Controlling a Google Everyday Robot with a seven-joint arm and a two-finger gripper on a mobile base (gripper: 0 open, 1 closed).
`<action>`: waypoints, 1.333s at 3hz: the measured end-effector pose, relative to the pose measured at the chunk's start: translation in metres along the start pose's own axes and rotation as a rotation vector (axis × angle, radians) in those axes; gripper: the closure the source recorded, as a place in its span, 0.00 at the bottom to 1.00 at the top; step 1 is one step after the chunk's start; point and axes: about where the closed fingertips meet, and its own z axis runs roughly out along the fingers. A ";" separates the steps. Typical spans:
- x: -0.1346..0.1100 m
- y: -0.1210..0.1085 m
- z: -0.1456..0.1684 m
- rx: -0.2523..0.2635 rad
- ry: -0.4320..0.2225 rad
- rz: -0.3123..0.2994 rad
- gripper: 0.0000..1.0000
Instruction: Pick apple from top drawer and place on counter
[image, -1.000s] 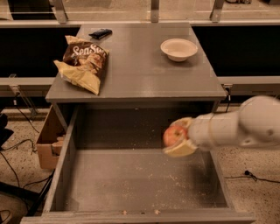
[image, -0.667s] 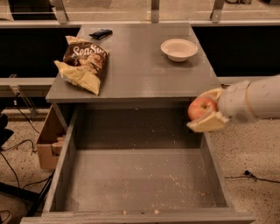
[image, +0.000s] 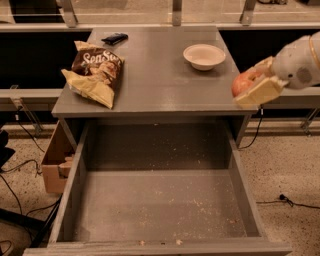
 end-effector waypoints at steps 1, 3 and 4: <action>-0.027 -0.031 0.008 -0.035 -0.068 0.021 1.00; -0.067 -0.053 0.044 0.014 -0.200 0.013 1.00; -0.068 -0.056 0.094 0.048 -0.215 0.048 1.00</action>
Offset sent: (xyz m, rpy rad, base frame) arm 0.0944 0.0348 0.0350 0.2290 -0.1044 -0.0053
